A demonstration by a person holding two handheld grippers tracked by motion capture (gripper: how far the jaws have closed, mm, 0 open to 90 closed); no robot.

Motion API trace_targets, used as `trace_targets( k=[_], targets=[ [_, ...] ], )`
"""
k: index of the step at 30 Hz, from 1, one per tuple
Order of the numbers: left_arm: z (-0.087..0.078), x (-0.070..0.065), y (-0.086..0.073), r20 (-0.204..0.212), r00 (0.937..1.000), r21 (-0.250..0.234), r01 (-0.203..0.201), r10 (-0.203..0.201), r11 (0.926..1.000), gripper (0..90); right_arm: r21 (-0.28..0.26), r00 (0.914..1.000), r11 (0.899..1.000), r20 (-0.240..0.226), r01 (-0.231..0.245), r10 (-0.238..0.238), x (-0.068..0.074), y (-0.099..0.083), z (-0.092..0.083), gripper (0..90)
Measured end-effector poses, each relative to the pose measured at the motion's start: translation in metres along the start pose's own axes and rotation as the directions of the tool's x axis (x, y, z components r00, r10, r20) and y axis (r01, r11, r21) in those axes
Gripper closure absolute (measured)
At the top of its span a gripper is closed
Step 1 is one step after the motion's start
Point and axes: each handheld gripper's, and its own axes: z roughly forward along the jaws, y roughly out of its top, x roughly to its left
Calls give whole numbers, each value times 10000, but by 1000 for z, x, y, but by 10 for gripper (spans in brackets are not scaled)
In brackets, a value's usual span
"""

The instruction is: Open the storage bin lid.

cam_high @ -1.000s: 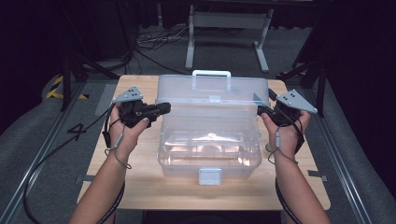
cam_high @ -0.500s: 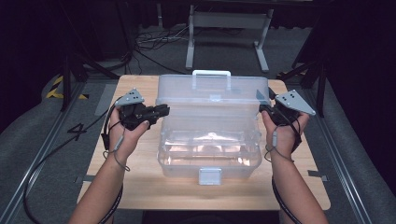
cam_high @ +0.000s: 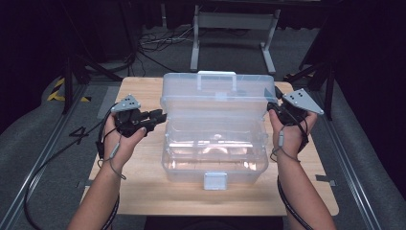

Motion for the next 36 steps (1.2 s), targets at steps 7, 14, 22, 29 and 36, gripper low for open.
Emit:
trace_targets(
  k=[7,14,22,29,36],
  targets=[
    [-8,5,-6,-291,9994,10,192,-192,9998,695,-20,9999,9999,40,-133,133,-3,2,3,748],
    [-13,10,-11,-599,9978,67,274,-270,9996,693,13,9998,9998,-55,-188,188,-6,4,5,757],
    [-16,15,-18,-960,9943,-17,471,-470,9989,633,65,9997,9997,-114,-228,229,-8,6,10,756],
    [-22,20,-26,-1254,9907,-80,515,-521,9986,571,134,9993,9994,-195,-308,310,-11,8,17,756],
    [-32,23,-35,-1580,9850,7,699,-689,9976,578,166,9992,9993,-227,-325,329,-14,10,24,757]
  ],
)
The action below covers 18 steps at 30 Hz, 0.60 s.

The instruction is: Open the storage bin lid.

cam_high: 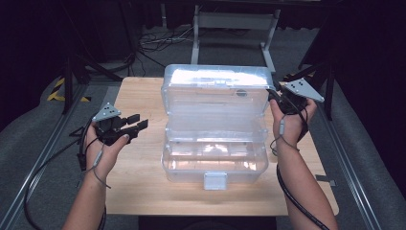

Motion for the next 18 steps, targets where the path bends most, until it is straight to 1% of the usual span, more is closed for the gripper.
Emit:
trace_targets(
  k=[4,7,11,18],
  targets=[
    [-5,3,-5,-270,9996,19,6,-5,10000,576,-6,10000,10000,-81,-22,22,-3,0,4,760],
    [-9,5,-10,-415,9990,-11,190,-191,9998,562,86,10000,10000,-95,-23,23,-5,1,9,763],
    [-13,8,-14,-533,9981,29,317,-315,9995,538,198,9999,9998,-168,-17,21,-7,3,14,762],
    [-19,11,-21,-711,9965,106,456,-448,9989,532,227,9997,9997,-208,-79,84,-11,3,23,763]
  ],
)
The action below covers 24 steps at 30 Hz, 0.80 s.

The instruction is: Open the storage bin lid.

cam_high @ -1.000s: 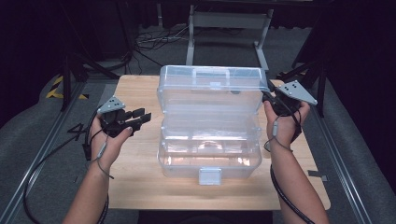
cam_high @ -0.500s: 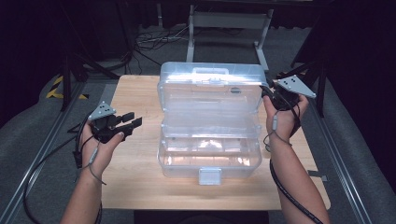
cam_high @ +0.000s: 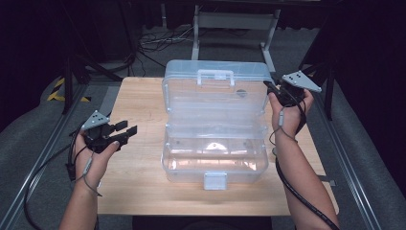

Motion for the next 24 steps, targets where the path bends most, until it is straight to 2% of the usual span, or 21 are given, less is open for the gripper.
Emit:
trace_targets(
  k=[9,17,24],
  targets=[
    [-6,3,-6,-116,9998,78,183,-182,9998,533,59,10000,10000,-54,57,-57,-4,1,12,768],
    [-5,4,-6,-40,9998,134,195,-194,9997,525,-326,9998,9994,-127,116,-121,-8,-4,21,771],
    [-3,4,-5,-4,9998,121,223,-223,9997,525,-333,9998,9994,-133,121,-126,-10,-4,27,774]
  ],
)
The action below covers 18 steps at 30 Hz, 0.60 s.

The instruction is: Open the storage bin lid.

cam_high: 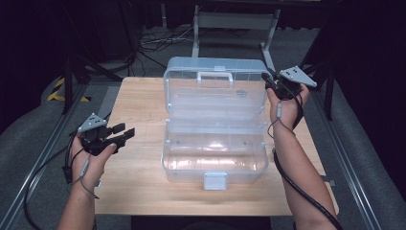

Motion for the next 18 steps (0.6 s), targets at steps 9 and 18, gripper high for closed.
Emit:
trace_targets(
  k=[9,18],
  targets=[
    [0,1,0,22,10000,26,7,-7,10000,525,-116,9999,9999,65,118,-117,-2,-2,9,783],
    [0,2,-2,20,10000,67,96,-96,9999,525,-102,10000,9999,-31,16,-16,-7,-6,19,789]
  ],
)
